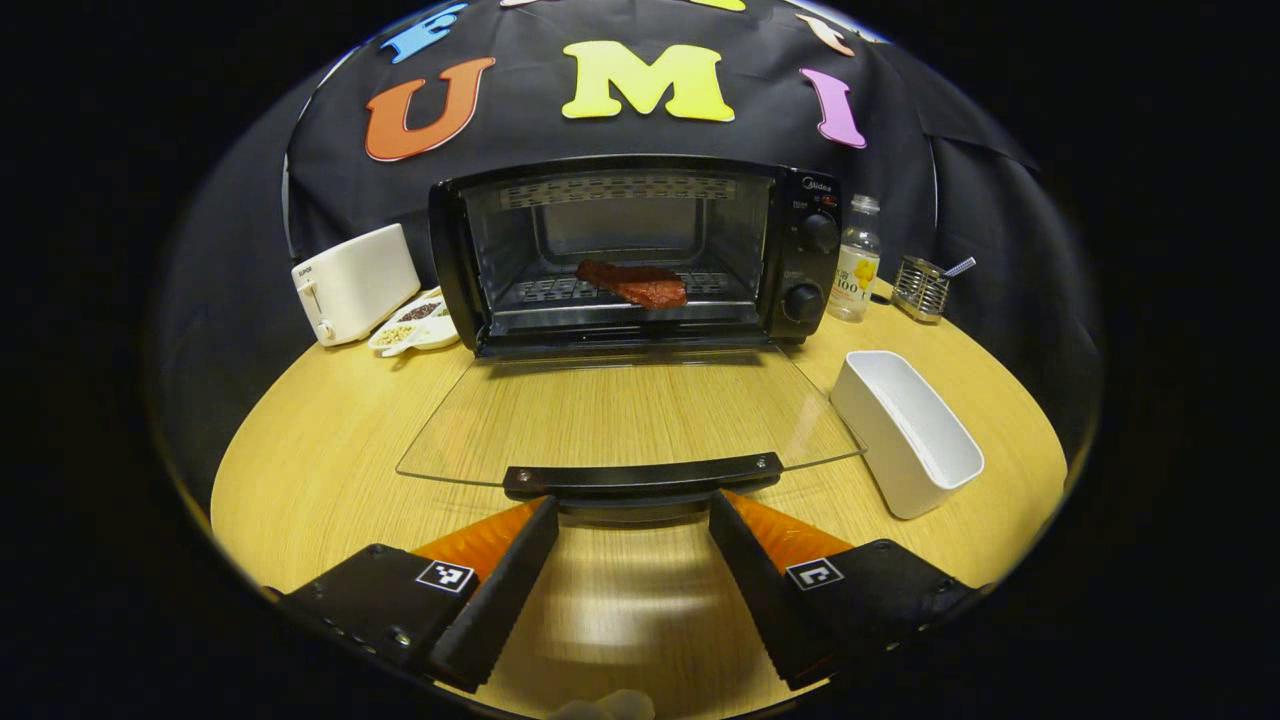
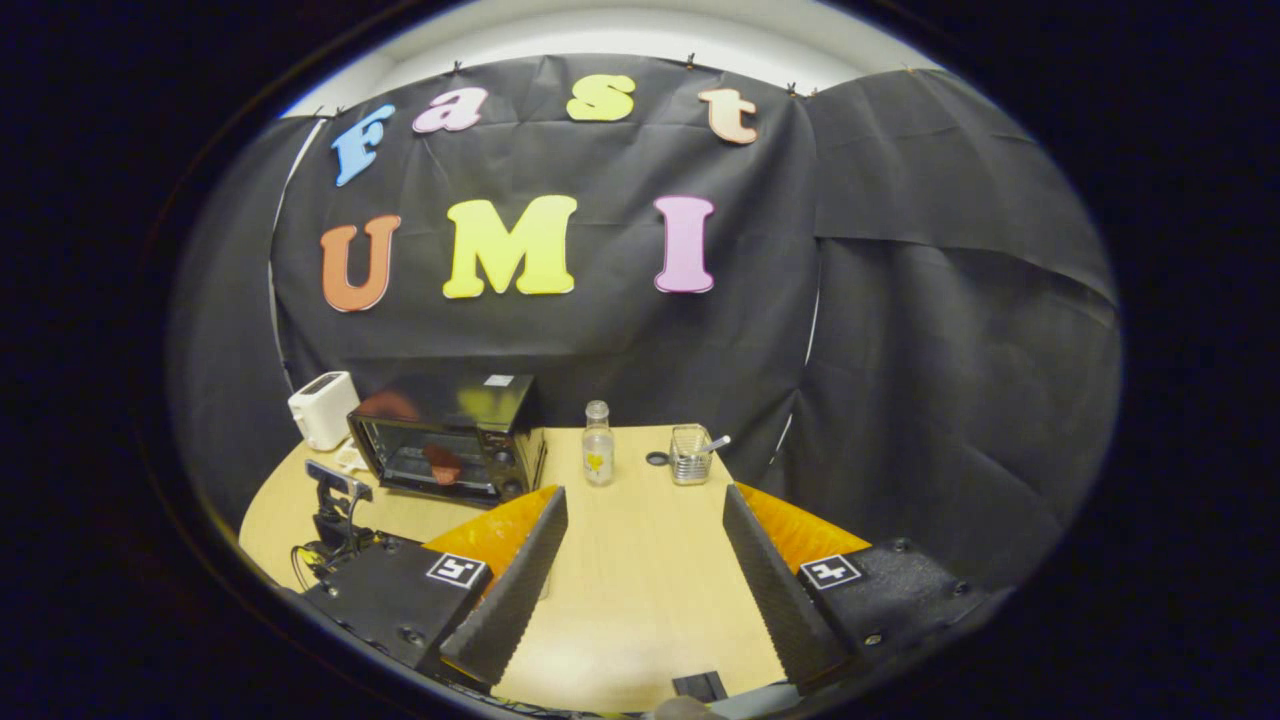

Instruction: Open the electric oven with the left hand, put the food in, and close the electric oven.

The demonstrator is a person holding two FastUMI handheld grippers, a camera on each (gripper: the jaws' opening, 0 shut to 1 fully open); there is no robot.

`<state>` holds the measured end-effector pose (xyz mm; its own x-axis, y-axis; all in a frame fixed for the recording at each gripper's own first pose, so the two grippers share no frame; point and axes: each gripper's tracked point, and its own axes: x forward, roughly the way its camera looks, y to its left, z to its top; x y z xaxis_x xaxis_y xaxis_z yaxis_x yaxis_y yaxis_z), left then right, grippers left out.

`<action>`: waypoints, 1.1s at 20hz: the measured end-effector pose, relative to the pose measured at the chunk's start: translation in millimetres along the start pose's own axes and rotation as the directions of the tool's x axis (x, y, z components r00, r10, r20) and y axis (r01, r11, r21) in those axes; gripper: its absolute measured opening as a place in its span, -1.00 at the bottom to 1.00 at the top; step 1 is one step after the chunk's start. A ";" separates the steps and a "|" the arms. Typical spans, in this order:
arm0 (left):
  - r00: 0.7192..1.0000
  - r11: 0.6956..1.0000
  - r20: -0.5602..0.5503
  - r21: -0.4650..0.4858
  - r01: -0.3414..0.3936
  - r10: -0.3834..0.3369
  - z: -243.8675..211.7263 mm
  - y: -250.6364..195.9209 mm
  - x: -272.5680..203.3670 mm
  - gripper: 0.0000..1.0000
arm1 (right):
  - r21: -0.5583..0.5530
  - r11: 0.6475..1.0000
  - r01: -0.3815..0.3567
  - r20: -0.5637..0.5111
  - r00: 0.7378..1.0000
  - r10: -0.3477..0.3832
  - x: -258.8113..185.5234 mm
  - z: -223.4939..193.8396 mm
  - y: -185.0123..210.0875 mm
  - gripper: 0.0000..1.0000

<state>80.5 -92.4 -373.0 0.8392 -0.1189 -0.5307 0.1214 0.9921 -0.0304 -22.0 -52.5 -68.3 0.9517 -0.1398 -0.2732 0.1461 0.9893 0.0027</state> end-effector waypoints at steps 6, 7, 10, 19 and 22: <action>1.000 1.000 -0.027 -0.019 0.002 -0.002 0.8 0.7 -2.1 0.94 | -0.007 1.000 -0.004 0.006 1.000 0.004 0.9 3.2 3.8 0.99; 1.000 1.000 -0.029 -0.020 0.002 -0.003 1.6 1.0 -1.5 0.94 | -0.008 1.000 -0.004 0.008 1.000 0.004 0.8 3.0 3.2 0.99; 1.000 1.000 -0.019 -0.017 0.002 -0.002 8.9 1.7 -5.6 0.94 | -0.005 1.000 -0.003 0.012 1.000 0.003 0.9 4.3 1.8 0.99; 0.998 0.997 0.061 -0.081 0.006 -0.001 69.3 6.3 -25.8 0.94 | 0.016 1.000 -0.017 0.022 1.000 0.017 7.5 5.3 1.6 0.99; 0.993 0.997 0.122 -0.076 0.011 -0.002 108.3 8.9 -29.3 0.94 | 0.031 0.999 -0.020 0.031 0.999 0.019 9.3 8.3 0.3 0.99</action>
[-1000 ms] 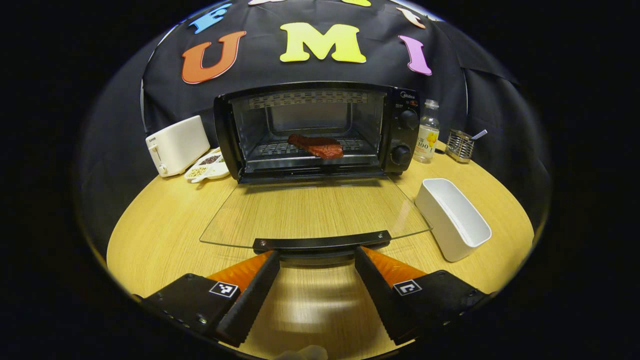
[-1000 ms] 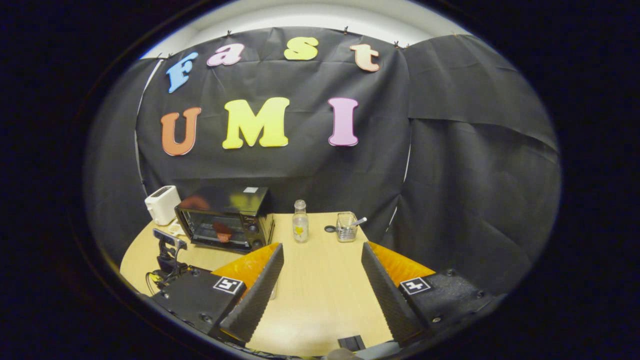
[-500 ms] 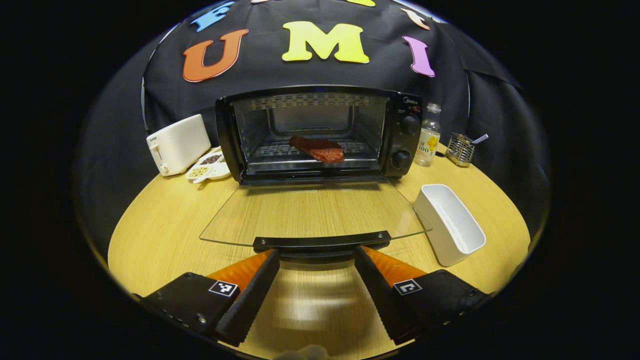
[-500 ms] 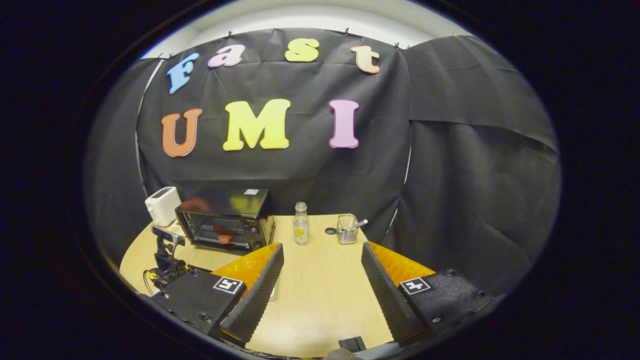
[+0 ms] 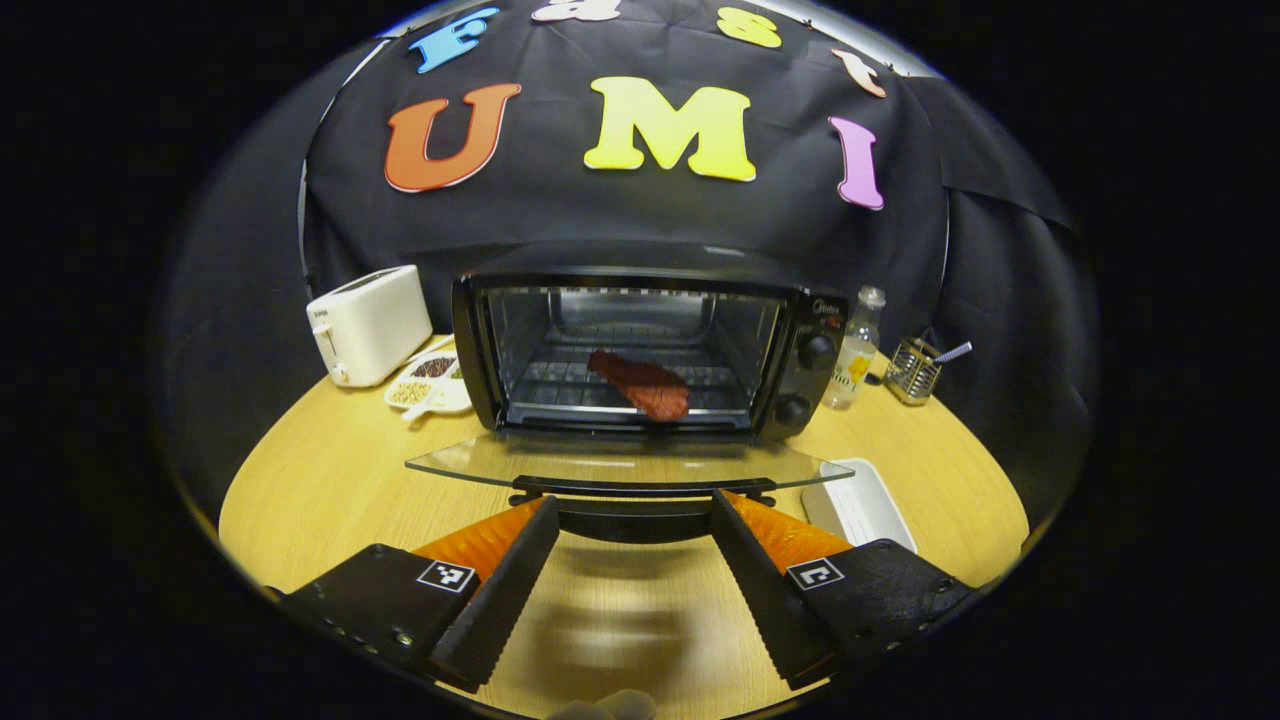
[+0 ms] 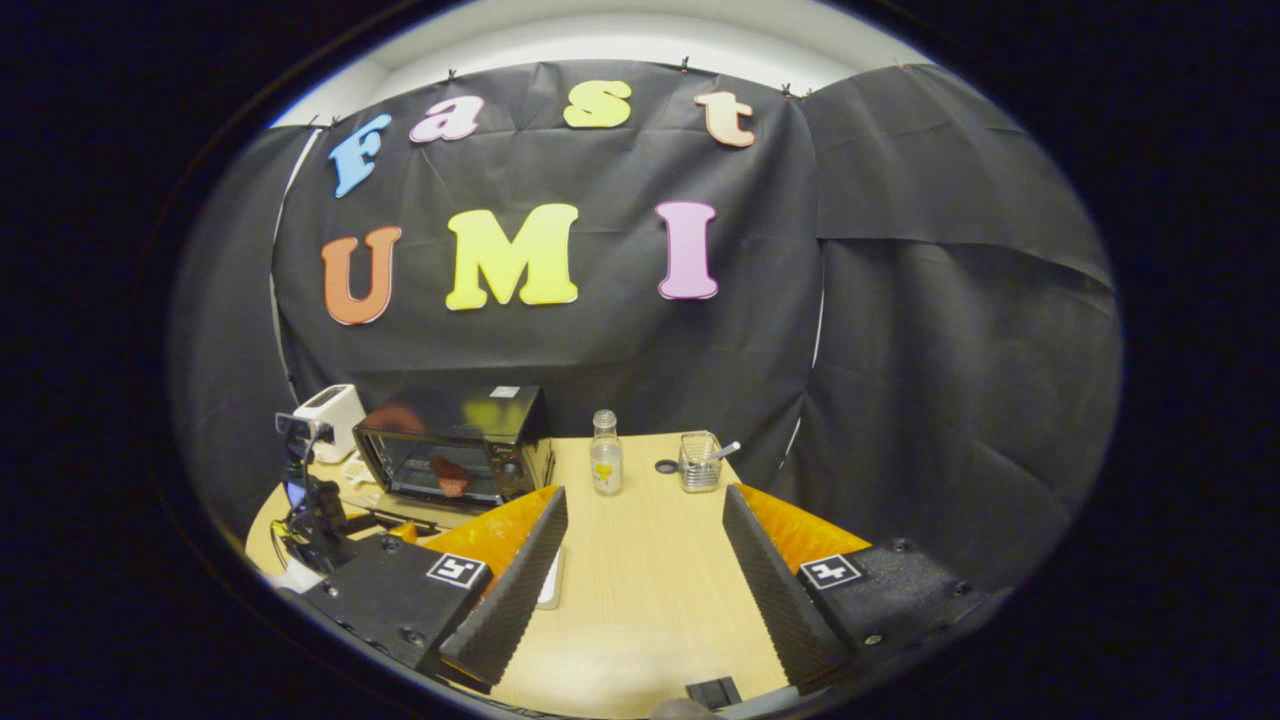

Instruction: Open the electric oven with the left hand, put the food in, and close the electric oven.

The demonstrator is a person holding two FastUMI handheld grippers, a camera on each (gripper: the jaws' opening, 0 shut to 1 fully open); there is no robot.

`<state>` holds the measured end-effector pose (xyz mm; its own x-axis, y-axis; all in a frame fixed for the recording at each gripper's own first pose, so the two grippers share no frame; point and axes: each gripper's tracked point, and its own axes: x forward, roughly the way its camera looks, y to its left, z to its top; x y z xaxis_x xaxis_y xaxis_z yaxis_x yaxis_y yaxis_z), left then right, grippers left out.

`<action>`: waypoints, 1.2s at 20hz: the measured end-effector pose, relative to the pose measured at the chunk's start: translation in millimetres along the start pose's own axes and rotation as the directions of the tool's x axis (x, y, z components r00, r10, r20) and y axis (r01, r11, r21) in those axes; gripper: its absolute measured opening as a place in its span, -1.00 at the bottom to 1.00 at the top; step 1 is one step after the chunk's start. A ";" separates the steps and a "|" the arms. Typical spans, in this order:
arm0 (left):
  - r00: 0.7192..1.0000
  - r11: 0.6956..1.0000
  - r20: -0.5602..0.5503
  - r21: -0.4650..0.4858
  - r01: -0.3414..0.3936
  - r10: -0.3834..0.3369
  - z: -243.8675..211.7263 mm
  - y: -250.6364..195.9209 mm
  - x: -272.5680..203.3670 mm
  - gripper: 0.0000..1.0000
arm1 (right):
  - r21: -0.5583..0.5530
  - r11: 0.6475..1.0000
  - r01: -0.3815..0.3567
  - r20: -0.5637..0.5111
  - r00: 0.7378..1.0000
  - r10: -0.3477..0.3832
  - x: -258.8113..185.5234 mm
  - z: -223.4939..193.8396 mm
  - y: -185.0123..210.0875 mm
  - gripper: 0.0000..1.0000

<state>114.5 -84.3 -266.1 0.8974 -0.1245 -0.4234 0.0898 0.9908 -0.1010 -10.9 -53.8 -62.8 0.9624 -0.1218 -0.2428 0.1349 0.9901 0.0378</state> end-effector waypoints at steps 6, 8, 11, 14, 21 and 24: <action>0.996 1.000 0.092 0.028 0.000 -0.003 62.2 1.1 17.9 0.96 | 0.028 1.000 0.008 0.005 1.000 -0.008 0.1 1.6 -7.1 0.98; 0.994 0.999 0.107 0.038 -0.002 -0.002 79.6 2.9 28.2 0.96 | 0.029 1.000 0.011 0.010 1.000 -0.011 0.9 5.0 -9.2 0.98; 0.992 0.999 0.124 0.041 -0.012 0.007 98.1 5.2 36.3 0.96 | 0.028 0.999 0.018 0.028 0.999 -0.019 -0.8 11.7 -11.9 0.98; 0.992 0.999 0.128 0.050 -0.008 0.002 97.7 3.2 34.9 0.96 | 0.026 0.999 0.021 0.034 0.999 -0.022 -0.6 14.1 -12.7 0.98; 0.995 0.998 0.104 0.063 -0.002 -0.005 80.2 -4.6 22.1 0.96 | 0.024 1.000 0.003 0.031 1.000 -0.004 -6.6 11.2 -8.2 0.98; 0.993 0.998 0.114 0.059 0.010 -0.016 85.7 -13.5 8.0 0.96 | 0.019 1.000 0.001 0.035 0.999 -0.002 -11.4 12.0 -10.4 0.98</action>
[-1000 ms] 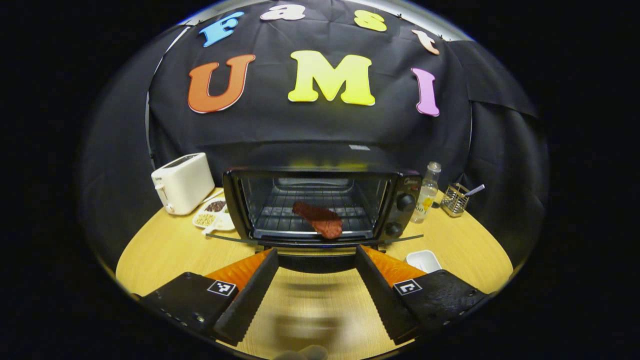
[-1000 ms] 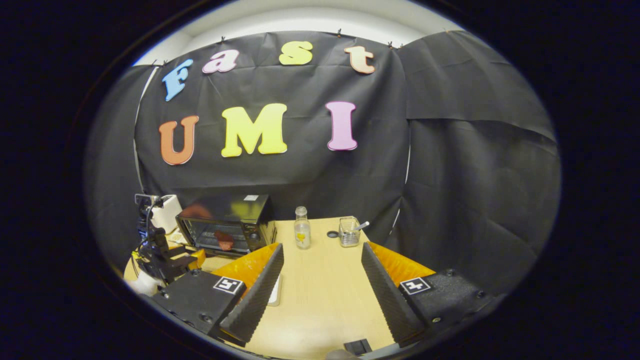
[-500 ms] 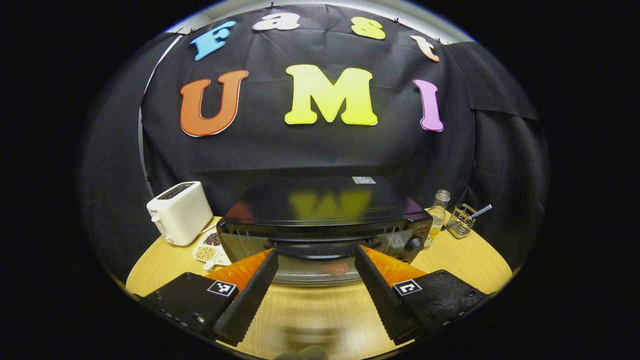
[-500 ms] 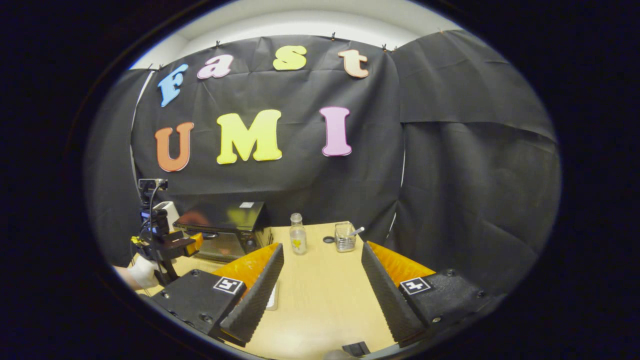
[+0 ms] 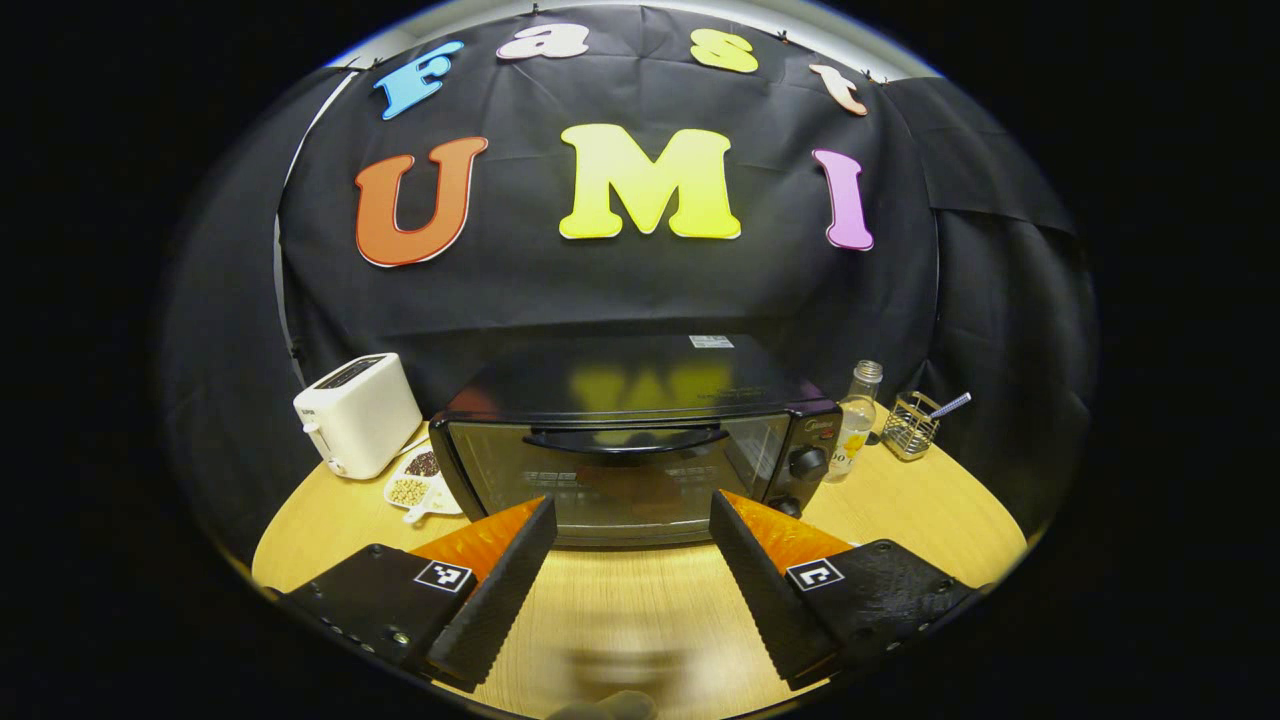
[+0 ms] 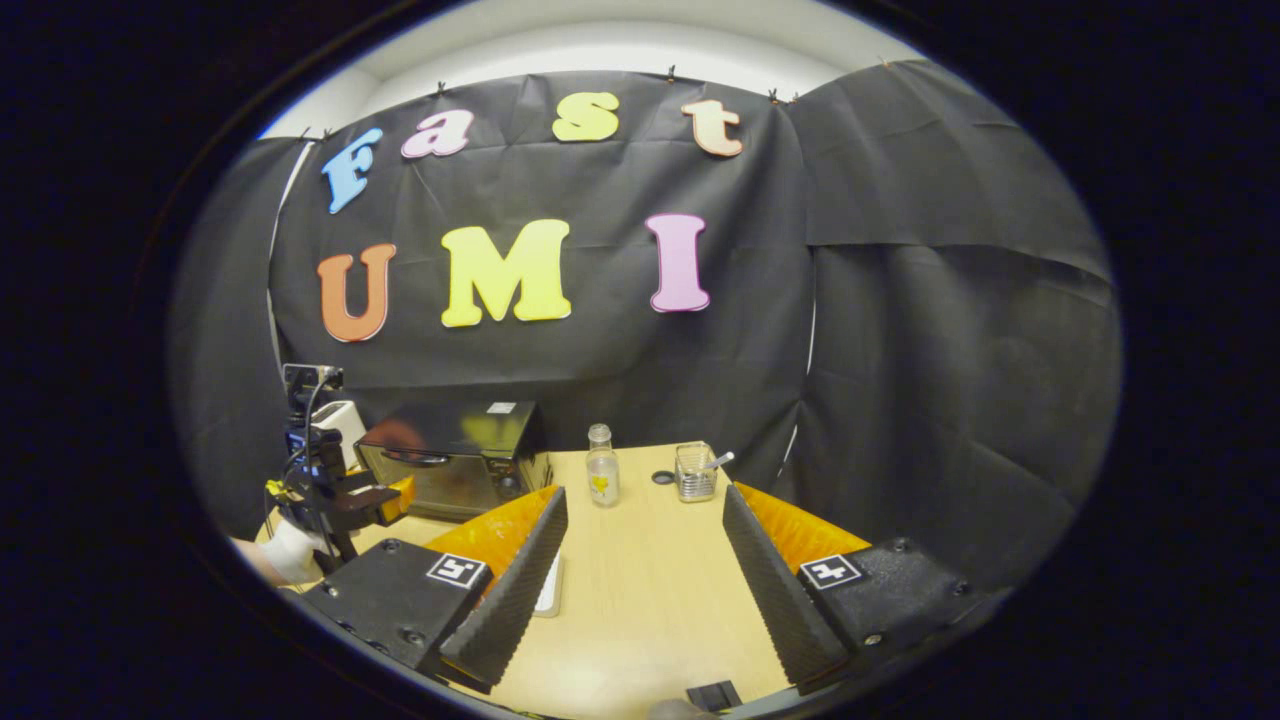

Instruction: Open the electric oven with the left hand, put the food in, and close the electric oven.

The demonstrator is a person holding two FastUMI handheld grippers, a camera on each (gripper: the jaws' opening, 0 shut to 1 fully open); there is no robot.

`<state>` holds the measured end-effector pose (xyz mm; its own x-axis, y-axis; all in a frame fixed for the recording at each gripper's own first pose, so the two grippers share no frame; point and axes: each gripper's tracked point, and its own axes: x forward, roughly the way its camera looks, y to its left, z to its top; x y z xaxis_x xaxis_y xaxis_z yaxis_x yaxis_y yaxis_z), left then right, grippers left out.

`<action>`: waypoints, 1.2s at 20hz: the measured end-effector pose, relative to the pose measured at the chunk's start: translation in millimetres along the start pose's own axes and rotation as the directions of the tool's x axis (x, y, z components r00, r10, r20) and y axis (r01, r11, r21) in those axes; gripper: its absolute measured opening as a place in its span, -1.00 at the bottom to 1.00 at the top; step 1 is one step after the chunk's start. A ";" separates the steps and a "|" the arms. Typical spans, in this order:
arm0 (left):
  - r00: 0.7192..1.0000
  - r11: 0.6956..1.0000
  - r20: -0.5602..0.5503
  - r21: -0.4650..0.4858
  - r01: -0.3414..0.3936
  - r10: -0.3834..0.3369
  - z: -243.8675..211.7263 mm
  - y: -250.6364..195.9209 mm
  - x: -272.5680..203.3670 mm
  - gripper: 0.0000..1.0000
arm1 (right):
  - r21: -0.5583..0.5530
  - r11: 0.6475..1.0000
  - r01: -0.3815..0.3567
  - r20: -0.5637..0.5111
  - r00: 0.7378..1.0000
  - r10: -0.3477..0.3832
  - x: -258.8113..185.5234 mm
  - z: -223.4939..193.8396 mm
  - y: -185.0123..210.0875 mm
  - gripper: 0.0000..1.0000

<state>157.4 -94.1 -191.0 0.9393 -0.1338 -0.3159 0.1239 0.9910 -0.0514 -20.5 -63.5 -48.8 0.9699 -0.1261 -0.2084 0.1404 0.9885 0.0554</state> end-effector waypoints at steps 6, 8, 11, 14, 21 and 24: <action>0.992 1.000 0.123 -0.019 0.000 0.002 62.8 -10.0 -76.9 0.96 | 0.004 0.999 -0.052 0.059 0.997 0.052 -14.6 15.6 -6.5 0.99; 0.983 0.999 0.183 -0.023 -0.022 0.026 90.8 -8.5 -117.6 0.96 | 0.001 0.996 -0.084 0.079 0.993 0.083 -21.0 22.7 -11.3 0.99; 0.959 0.998 0.274 -0.033 -0.060 0.067 127.6 -12.7 -185.9 0.95 | -0.006 0.991 -0.133 0.114 0.985 0.133 -33.2 34.4 -24.8 0.94; 0.938 0.993 0.328 -0.034 -0.111 0.116 142.7 -18.6 -248.6 0.95 | -0.015 0.987 -0.160 0.153 0.975 0.161 -47.7 44.1 -43.8 0.96; 0.897 0.966 0.361 -0.043 -0.257 0.254 114.1 -23.5 -361.7 0.94 | -0.041 0.979 -0.197 0.204 0.958 0.202 -77.0 30.9 -77.8 0.98; 0.904 0.962 0.334 -0.037 -0.271 0.268 97.9 -34.3 -379.3 0.95 | -0.044 0.974 -0.224 0.178 0.957 0.228 -80.0 17.3 -76.2 0.98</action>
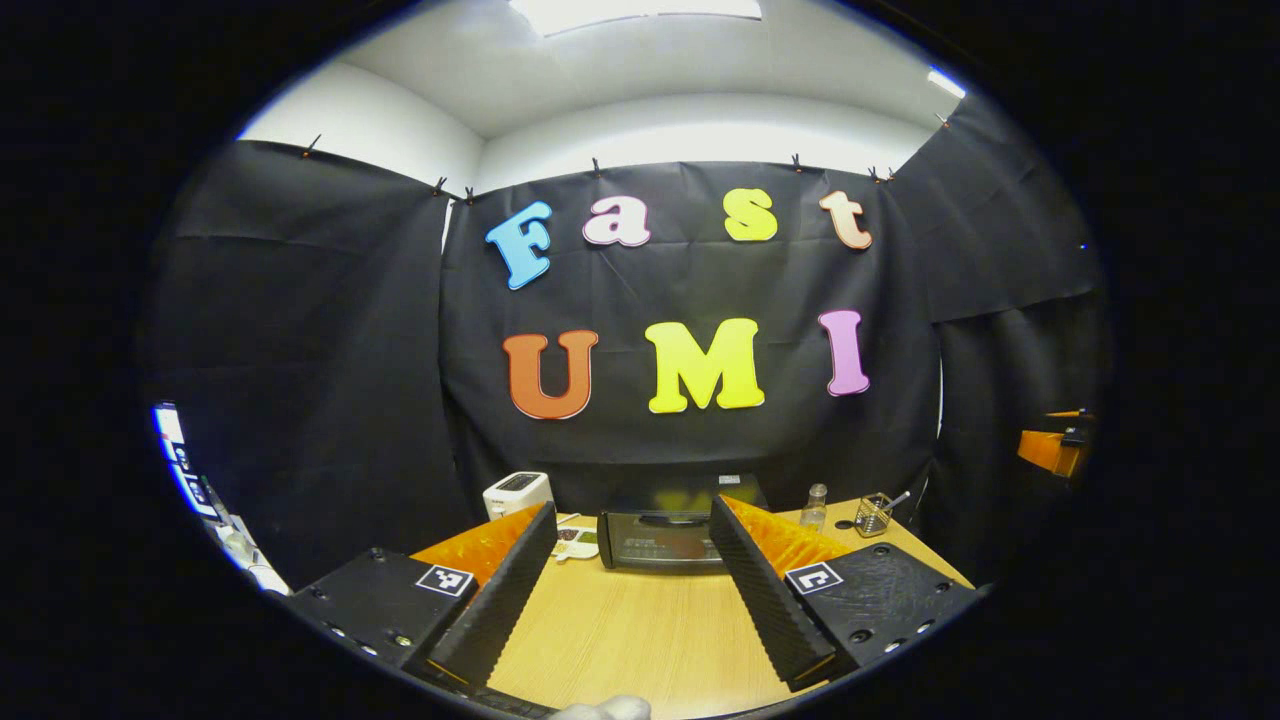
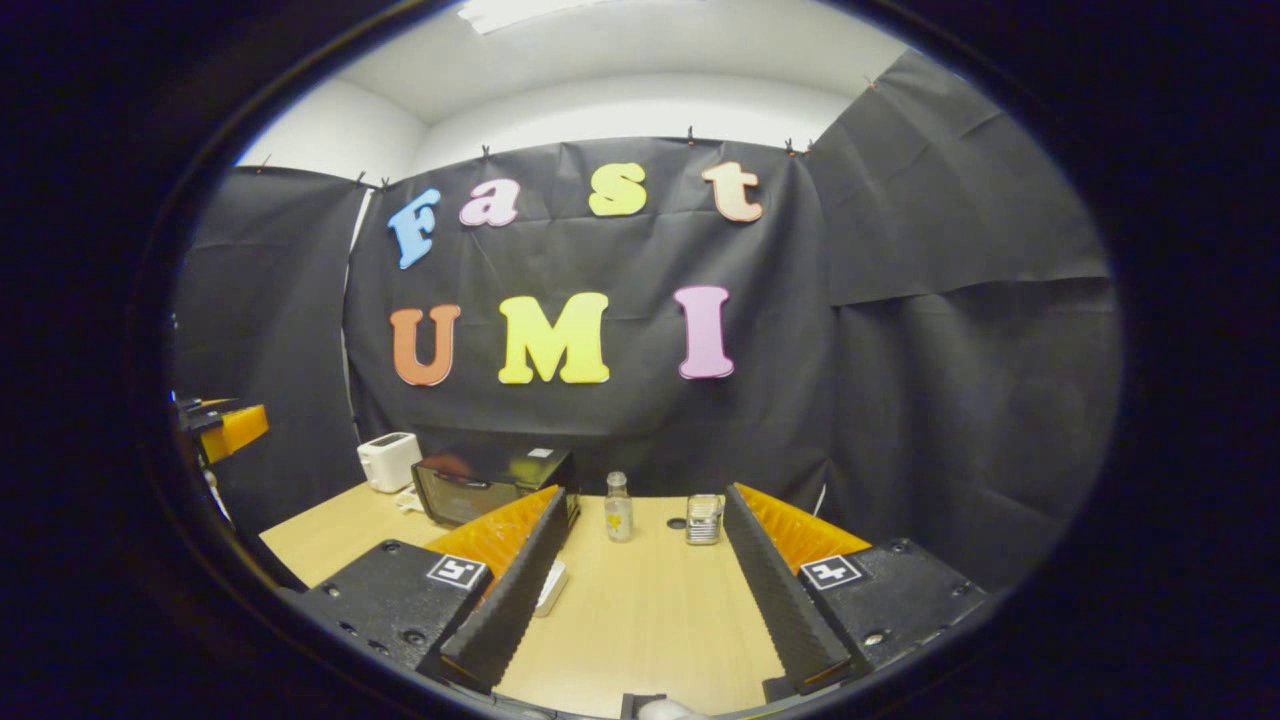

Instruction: Open the electric oven with the left hand, put the food in, and close the electric oven.

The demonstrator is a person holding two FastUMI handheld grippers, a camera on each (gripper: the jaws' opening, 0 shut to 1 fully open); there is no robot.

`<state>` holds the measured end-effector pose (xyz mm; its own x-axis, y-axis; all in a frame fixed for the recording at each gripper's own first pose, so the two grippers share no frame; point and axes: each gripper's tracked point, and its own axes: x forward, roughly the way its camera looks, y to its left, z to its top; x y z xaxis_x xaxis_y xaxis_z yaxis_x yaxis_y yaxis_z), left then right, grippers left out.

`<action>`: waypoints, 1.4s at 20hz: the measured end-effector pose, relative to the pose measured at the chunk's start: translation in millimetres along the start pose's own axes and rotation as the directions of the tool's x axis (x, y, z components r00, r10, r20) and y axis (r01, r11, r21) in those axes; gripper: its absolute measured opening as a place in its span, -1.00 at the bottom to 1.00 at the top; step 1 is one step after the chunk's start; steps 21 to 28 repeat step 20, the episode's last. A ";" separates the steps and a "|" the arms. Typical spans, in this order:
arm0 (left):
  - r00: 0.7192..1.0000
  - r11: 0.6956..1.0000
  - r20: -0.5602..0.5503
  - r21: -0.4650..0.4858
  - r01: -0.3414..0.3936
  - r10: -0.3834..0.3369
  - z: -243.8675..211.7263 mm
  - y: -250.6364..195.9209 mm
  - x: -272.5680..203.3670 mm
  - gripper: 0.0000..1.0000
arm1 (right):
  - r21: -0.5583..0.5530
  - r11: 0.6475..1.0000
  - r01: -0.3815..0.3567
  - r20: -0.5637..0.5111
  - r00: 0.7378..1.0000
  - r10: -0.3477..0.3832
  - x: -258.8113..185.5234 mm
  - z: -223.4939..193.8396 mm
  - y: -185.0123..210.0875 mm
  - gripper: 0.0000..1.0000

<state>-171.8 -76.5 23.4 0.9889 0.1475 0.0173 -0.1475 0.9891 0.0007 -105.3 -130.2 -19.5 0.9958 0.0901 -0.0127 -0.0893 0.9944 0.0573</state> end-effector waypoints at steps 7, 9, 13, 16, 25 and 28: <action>1.000 0.999 0.002 -0.041 0.029 -0.029 12.4 -3.4 -0.5 0.95 | 0.000 1.000 0.010 -0.015 1.000 -0.010 -9.3 3.4 11.7 0.94; 0.999 0.999 0.009 -0.041 0.033 -0.033 17.8 0.6 2.0 1.00 | -0.002 1.000 0.004 0.012 1.000 -0.004 -12.9 14.1 20.6 0.99; 0.998 0.998 0.025 -0.046 0.053 -0.052 27.8 6.8 3.7 0.95 | 0.012 1.000 0.013 0.021 1.000 -0.013 -17.4 22.1 35.2 0.94; 0.998 0.997 0.025 -0.047 0.061 -0.060 28.0 15.3 4.0 0.95 | -0.008 1.000 0.029 0.025 0.999 -0.028 -22.1 23.9 39.9 0.94; 0.997 0.996 0.014 -0.050 0.079 -0.079 23.8 23.5 5.4 0.79 | -0.003 0.999 0.043 0.034 0.999 -0.043 -27.4 27.6 50.5 0.94; 0.997 0.996 0.014 -0.050 0.079 -0.079 23.8 23.5 5.4 0.79 | -0.003 0.999 0.043 0.034 0.999 -0.043 -27.4 27.6 50.5 0.94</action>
